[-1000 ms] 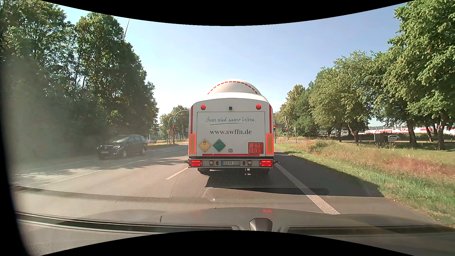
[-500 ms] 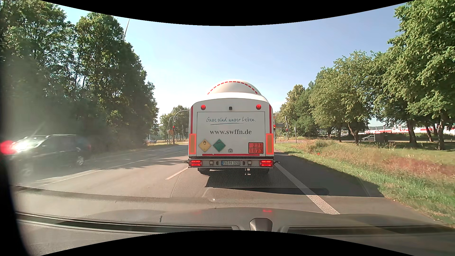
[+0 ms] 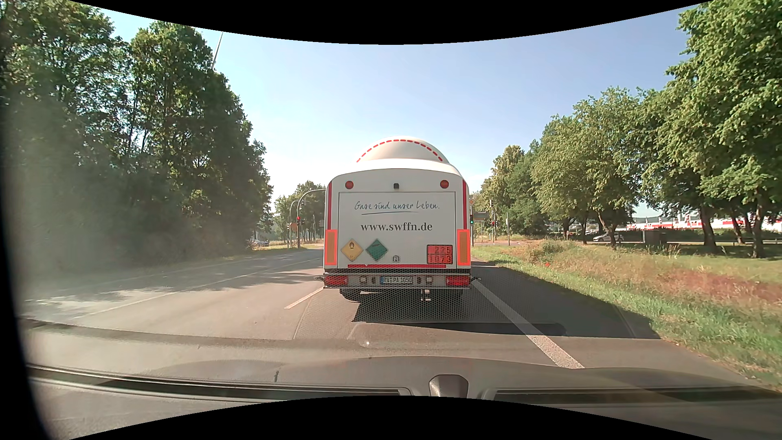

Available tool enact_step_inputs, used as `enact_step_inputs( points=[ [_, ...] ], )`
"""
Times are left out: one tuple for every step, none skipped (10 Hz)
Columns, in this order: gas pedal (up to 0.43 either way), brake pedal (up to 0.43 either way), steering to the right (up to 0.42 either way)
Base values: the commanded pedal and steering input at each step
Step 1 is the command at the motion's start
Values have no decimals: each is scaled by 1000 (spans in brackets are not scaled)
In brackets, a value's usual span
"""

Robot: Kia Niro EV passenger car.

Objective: Follow the waypoints while adhering to traffic rules and regulations

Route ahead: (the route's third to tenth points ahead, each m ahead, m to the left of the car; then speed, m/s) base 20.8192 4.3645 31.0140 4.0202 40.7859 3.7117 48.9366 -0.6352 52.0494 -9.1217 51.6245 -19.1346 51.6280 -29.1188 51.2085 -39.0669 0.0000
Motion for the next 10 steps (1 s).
enact_step_inputs(
  points=[
    [0, 6, 4],
    [0, 6, 5],
    [0, 6, 4],
    [0, 6, 5],
    [0, 6, 4],
    [0, 6, 5],
    [0, 6, 4],
    [0, 6, 5],
    [0, 12, 4],
    [0, 6, 4]
  ],
)
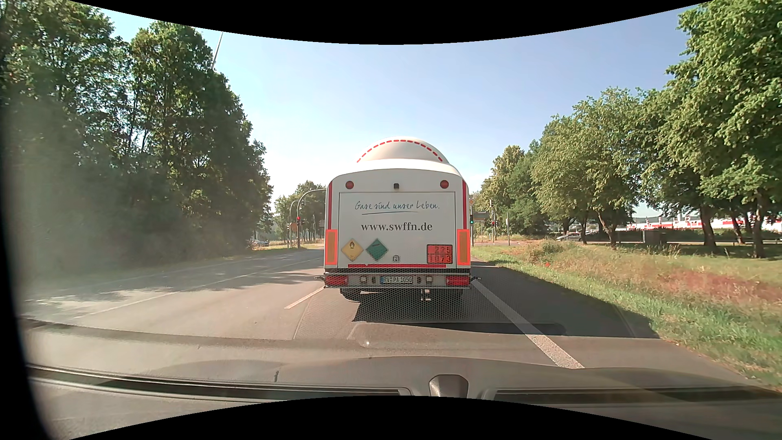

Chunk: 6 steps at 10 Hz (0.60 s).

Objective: Follow the waypoints while adhering to traffic rules and regulations

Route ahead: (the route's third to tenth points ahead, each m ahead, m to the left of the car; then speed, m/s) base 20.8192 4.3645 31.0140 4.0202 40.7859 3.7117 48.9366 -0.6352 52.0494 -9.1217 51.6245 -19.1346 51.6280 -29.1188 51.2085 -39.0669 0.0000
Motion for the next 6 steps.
enact_step_inputs(
  points=[
    [0, 12, 4],
    [0, 6, 4],
    [0, 6, 5],
    [0, 6, 4],
    [0, 6, 4],
    [0, 12, 4]
  ],
)
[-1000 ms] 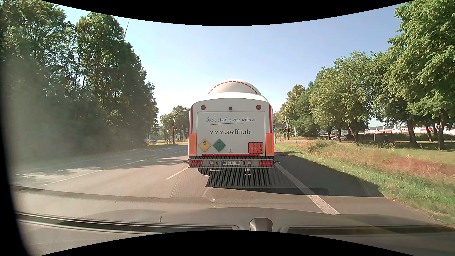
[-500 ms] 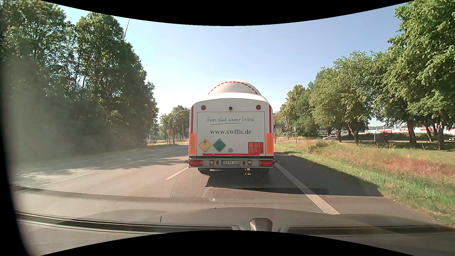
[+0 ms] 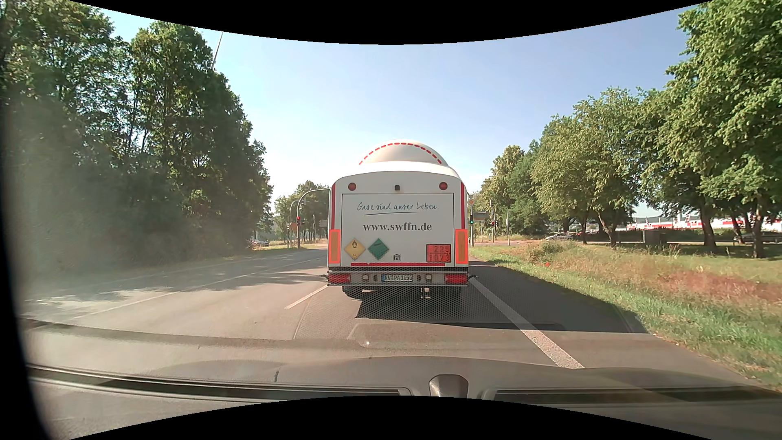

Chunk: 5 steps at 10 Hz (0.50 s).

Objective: Follow the waypoints while adhering to traffic rules and regulations

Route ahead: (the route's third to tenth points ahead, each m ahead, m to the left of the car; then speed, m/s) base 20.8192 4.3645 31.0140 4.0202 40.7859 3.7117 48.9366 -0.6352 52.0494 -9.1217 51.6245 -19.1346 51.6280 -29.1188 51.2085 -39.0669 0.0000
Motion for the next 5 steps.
enact_step_inputs(
  points=[
    [0, 6, 4],
    [0, 6, 4],
    [0, 6, 4],
    [28, 12, 5],
    [59, 6, 5]
  ],
)
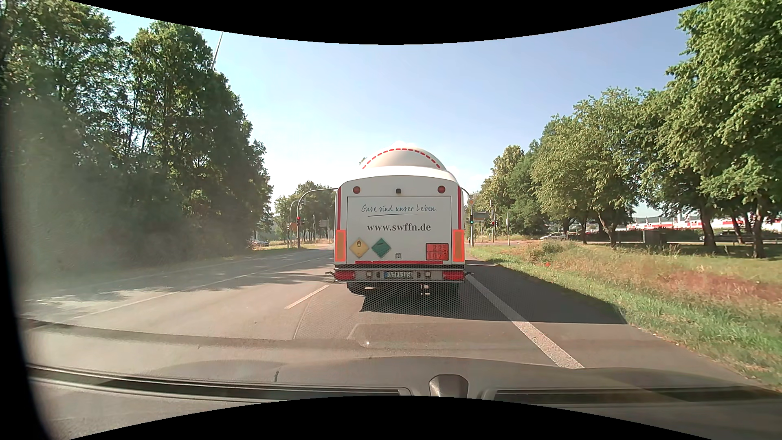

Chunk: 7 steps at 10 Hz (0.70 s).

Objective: Follow the waypoints while adhering to traffic rules and regulations

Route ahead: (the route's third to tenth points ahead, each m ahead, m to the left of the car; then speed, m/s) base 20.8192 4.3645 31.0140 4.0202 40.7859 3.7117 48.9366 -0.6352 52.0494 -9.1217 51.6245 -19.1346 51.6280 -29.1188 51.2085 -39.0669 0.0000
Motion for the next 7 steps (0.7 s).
enact_step_inputs(
  points=[
    [157, 6, 5],
    [268, 6, 5],
    [280, 6, 4],
    [287, 6, 3],
    [287, 6, 3],
    [287, 6, 3],
    [287, 6, 2]
  ],
)
